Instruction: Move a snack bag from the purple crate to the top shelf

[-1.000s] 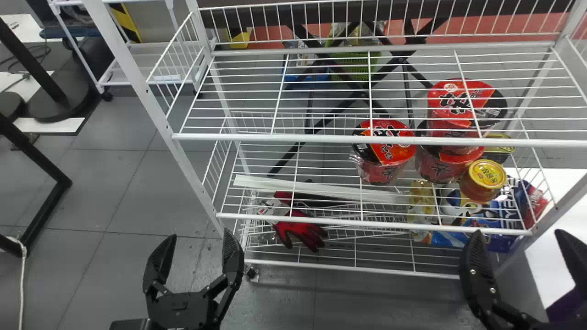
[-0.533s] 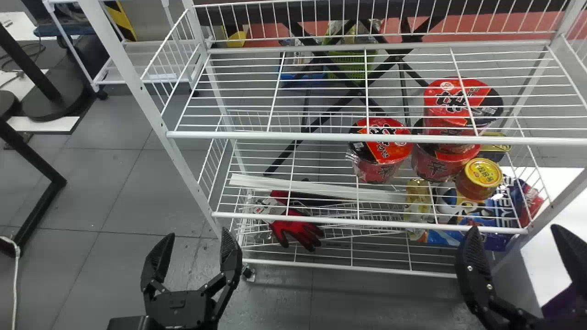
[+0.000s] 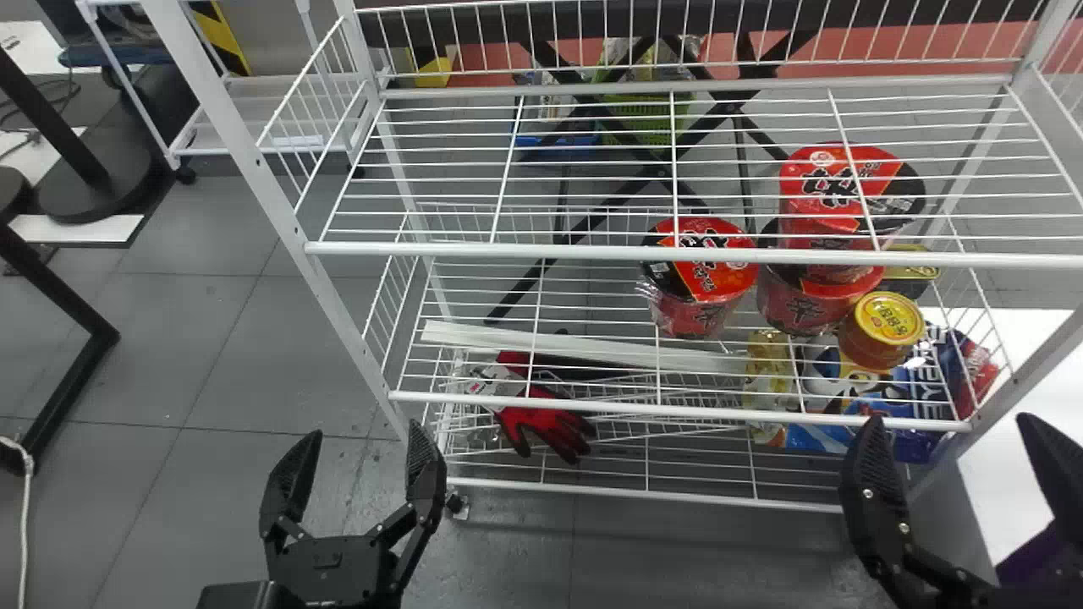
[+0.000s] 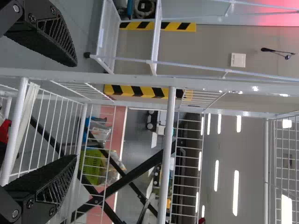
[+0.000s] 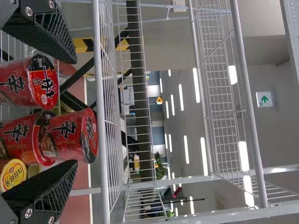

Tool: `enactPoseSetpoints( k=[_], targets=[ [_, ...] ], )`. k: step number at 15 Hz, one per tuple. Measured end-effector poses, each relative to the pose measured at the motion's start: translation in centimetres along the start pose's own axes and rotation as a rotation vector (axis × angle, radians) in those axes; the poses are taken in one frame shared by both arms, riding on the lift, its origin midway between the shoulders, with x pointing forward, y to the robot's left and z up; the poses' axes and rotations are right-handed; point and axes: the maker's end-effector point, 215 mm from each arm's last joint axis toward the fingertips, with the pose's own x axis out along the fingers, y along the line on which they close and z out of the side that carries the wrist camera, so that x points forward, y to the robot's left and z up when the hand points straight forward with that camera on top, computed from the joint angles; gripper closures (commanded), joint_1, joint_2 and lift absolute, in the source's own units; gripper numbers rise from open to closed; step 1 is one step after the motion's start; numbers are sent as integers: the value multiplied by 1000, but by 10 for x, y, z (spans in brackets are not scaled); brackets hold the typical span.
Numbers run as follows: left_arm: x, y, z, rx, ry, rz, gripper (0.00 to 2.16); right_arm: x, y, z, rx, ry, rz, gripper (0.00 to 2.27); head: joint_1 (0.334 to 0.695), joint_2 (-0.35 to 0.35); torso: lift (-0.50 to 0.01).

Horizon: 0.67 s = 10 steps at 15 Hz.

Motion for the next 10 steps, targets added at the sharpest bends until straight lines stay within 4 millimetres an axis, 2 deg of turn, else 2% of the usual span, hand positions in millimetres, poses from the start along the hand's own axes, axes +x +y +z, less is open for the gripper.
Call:
enactPoseSetpoints(
  k=[10],
  targets=[
    [-3,-2,1,-3,-5,-3,124,-6,-3,15,25,-54,-11,12,695,102,-451]
  ],
)
